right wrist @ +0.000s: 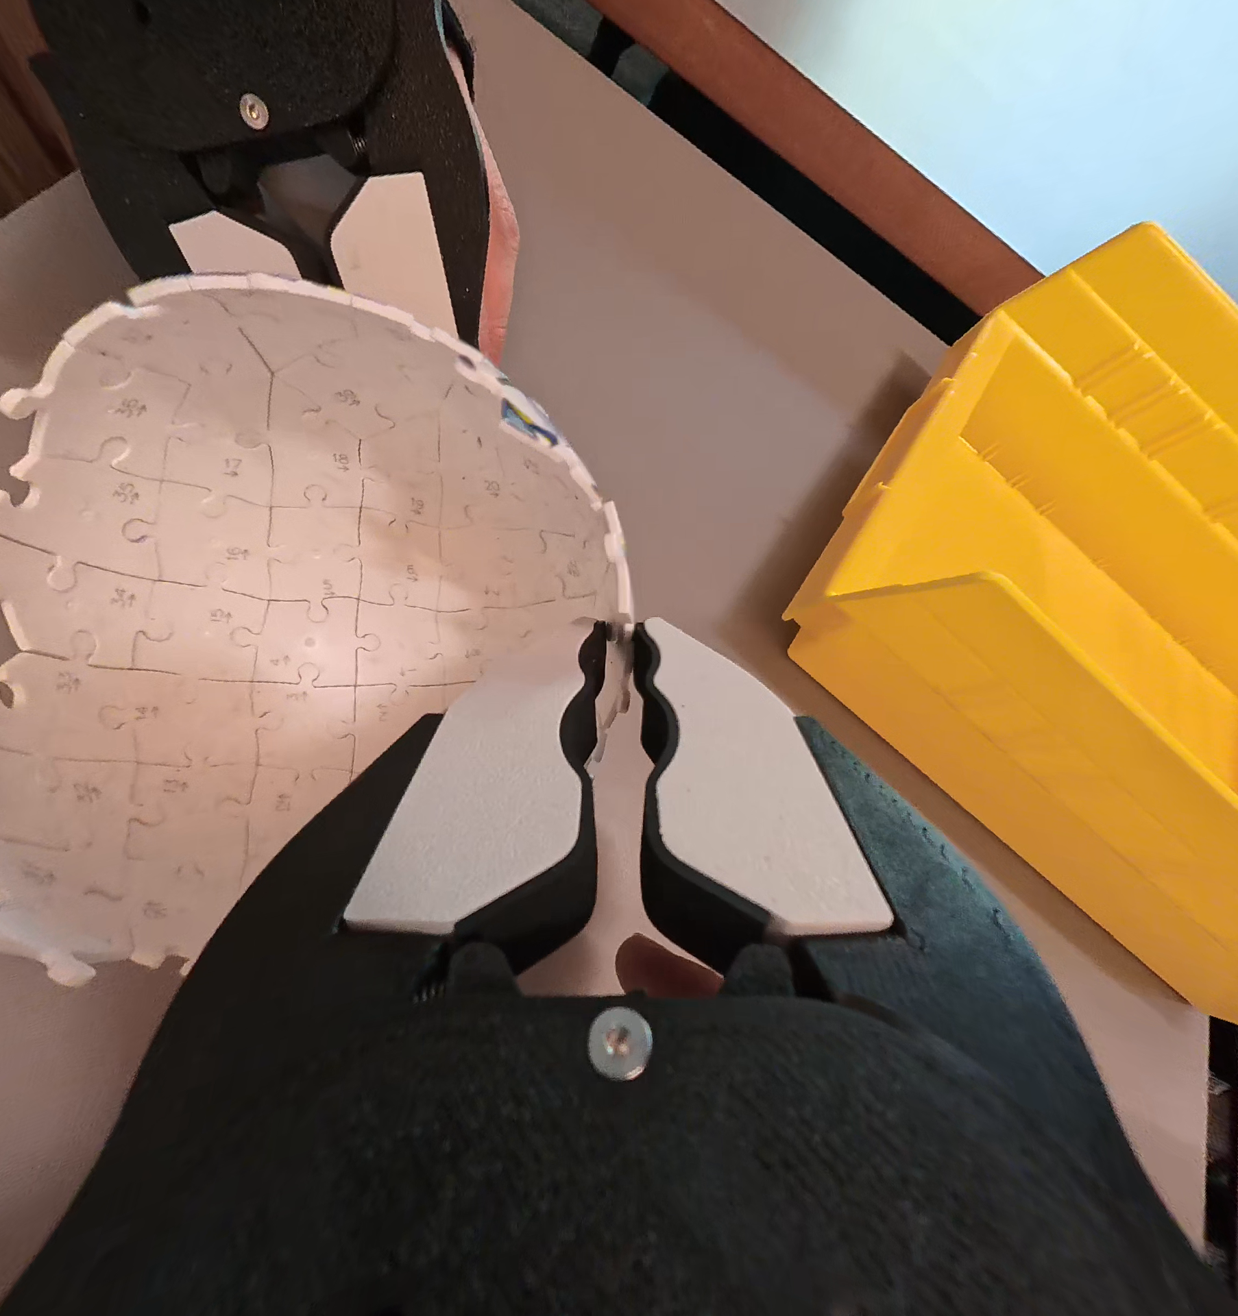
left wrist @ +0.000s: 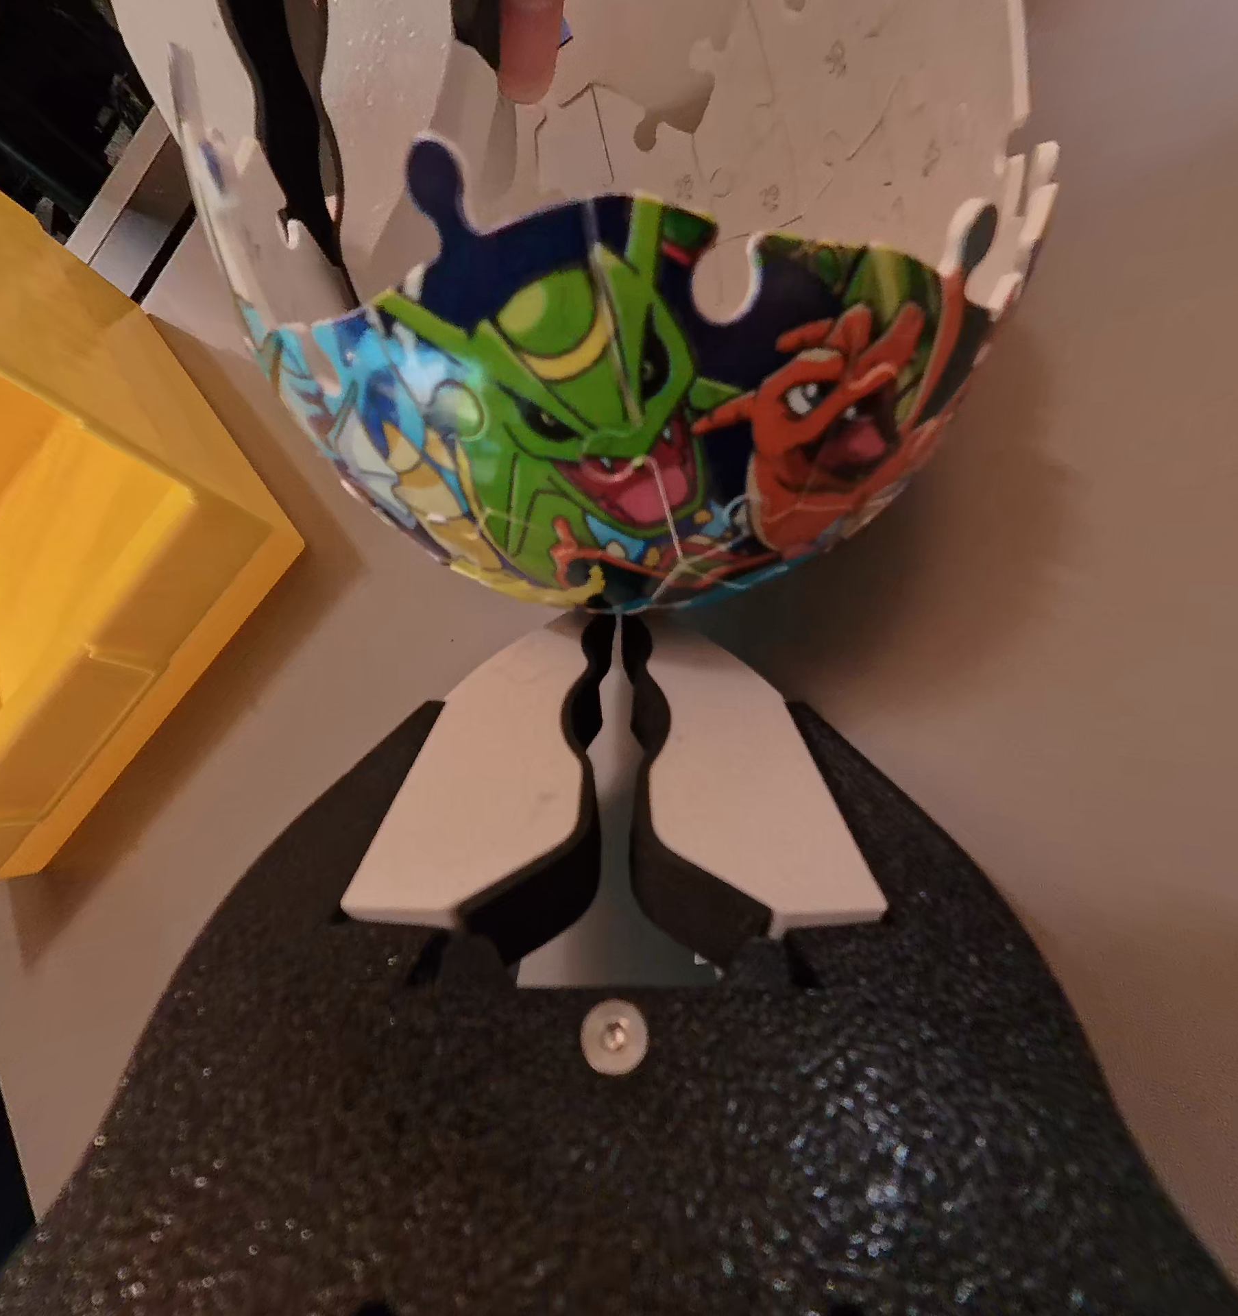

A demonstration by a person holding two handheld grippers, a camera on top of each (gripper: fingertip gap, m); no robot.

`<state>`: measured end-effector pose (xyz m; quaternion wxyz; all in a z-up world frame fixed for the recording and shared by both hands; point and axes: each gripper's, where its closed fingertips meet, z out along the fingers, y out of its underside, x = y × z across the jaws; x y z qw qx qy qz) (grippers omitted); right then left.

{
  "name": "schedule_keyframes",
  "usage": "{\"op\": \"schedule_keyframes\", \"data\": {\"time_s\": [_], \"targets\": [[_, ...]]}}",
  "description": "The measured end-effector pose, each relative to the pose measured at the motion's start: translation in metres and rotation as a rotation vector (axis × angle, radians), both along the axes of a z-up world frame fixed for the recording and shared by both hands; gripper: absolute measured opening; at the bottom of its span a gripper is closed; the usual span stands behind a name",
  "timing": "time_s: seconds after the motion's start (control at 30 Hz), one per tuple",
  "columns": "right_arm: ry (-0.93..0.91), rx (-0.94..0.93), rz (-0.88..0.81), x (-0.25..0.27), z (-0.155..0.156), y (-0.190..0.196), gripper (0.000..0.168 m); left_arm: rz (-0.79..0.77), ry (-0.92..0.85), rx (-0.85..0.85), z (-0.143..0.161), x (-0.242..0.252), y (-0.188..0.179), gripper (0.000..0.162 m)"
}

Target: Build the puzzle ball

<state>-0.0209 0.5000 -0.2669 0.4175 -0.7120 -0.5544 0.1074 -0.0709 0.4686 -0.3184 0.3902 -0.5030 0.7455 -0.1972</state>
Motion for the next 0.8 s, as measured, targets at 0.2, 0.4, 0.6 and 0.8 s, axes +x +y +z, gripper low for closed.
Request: {"op": "schedule_keyframes", "data": {"time_s": [0.2,0.4,0.6,0.8], "targets": [[0.021,-0.027,0.004,-0.001,0.001,0.000,0.005,0.001,-0.001,-0.002,0.000,0.000,0.000,0.003],[0.036,-0.026,0.002,-0.001,0.002,0.000,0.005,0.001,0.000,-0.003,0.000,0.000,0.000,0.003],[0.069,-0.007,0.024,-0.001,0.004,-0.005,0.029,-0.001,-0.001,-0.002,0.000,0.000,0.000,0.003],[0.120,-0.012,0.030,0.004,0.015,-0.011,0.047,-0.002,0.000,-0.003,0.000,-0.001,0.000,0.003]]}}
